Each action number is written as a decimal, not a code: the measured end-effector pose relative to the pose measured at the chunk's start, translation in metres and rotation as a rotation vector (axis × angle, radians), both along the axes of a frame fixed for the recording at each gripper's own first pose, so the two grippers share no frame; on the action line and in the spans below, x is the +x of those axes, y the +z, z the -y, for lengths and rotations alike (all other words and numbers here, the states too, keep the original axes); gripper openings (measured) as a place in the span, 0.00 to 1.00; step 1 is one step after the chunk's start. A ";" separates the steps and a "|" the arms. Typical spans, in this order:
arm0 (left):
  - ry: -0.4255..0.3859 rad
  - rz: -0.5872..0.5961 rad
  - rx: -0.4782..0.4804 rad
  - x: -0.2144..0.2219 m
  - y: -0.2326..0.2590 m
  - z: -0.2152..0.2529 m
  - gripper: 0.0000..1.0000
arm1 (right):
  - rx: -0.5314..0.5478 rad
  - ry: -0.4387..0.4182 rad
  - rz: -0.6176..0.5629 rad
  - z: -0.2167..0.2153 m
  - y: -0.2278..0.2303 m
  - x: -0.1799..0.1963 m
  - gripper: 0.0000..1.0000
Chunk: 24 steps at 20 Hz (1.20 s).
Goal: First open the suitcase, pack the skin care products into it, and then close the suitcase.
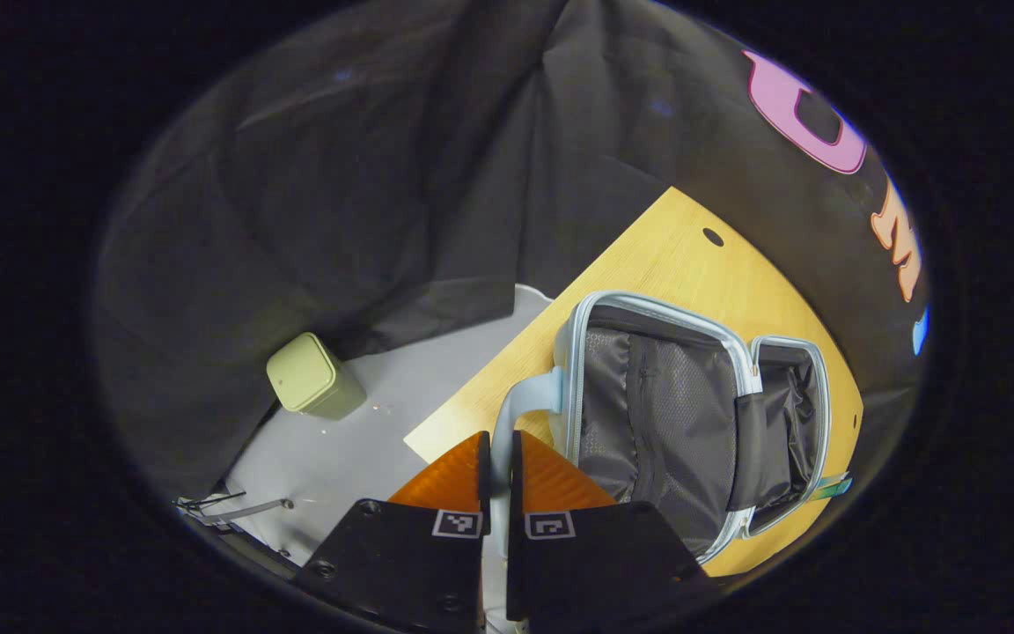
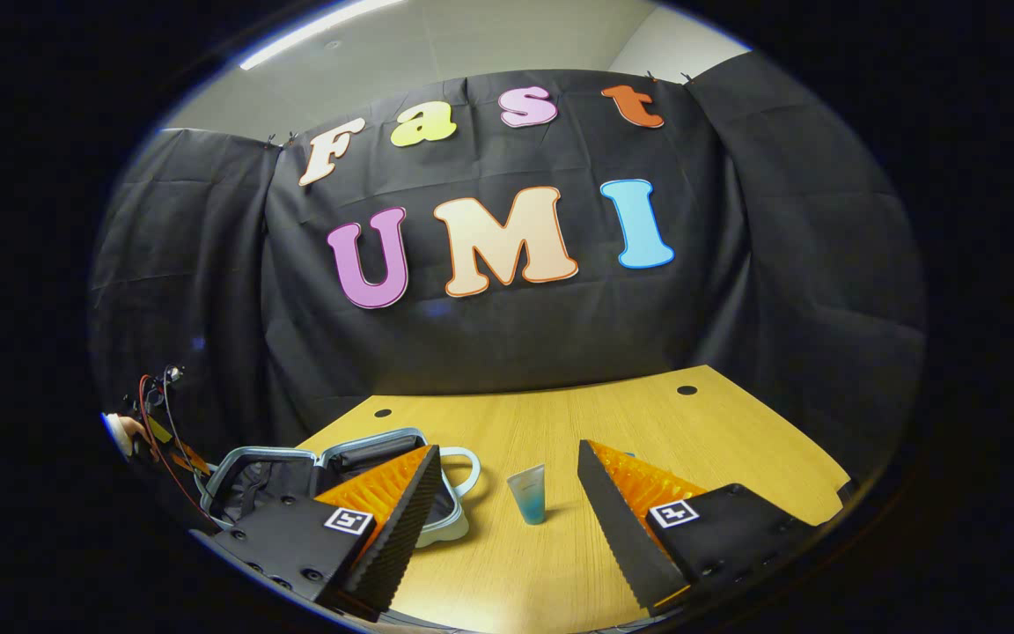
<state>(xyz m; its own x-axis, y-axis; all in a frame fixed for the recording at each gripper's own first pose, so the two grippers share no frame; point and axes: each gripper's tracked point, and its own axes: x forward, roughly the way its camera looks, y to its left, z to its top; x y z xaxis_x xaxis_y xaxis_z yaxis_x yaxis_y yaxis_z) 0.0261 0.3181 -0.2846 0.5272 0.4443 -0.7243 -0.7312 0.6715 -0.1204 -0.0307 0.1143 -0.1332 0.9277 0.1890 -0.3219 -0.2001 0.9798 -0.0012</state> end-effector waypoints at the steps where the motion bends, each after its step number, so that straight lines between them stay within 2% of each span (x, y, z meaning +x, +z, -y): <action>1: -0.005 -0.007 0.000 0.000 -0.005 -0.004 0.06 | -0.007 0.000 -0.003 -0.001 -0.001 -0.001 0.98; 2: -0.012 -0.010 0.019 0.000 -0.006 -0.009 0.07 | -0.013 -0.001 -0.004 -0.001 -0.002 -0.001 0.97; 3: -0.027 -0.009 0.032 -0.001 -0.006 -0.015 0.03 | -0.018 -0.003 -0.008 0.000 -0.004 -0.002 0.97; 6: -0.073 0.021 0.075 0.012 0.004 -0.013 0.35 | -0.024 -0.014 -0.015 0.002 -0.008 0.000 0.98; 9: -0.120 -0.004 0.172 0.020 0.020 -0.005 1.00 | -0.027 -0.035 -0.024 0.011 -0.012 0.003 0.98; 12: -0.220 0.027 0.270 0.039 0.051 0.032 0.96 | -0.031 -0.057 -0.031 0.022 -0.014 0.009 0.98; 14: -0.336 0.059 0.317 0.058 0.072 0.079 0.96 | -0.034 -0.069 -0.043 0.032 -0.018 0.011 0.98; 17: -0.528 0.107 0.295 0.082 0.081 0.167 0.96 | -0.044 -0.060 -0.063 0.044 -0.022 0.017 0.98; 24: -0.877 0.250 0.231 0.131 0.062 0.371 0.94 | -0.034 0.019 -0.134 0.084 -0.034 0.045 0.98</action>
<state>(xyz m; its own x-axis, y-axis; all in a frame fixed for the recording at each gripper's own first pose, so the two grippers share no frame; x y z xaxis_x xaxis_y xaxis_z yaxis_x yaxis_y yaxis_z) 0.1569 -0.0530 -0.2223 0.8698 -0.0667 -0.4889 0.0760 0.9971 -0.0008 0.0142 0.0306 -0.1671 0.8724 0.1935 -0.4488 -0.2196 0.9756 -0.0062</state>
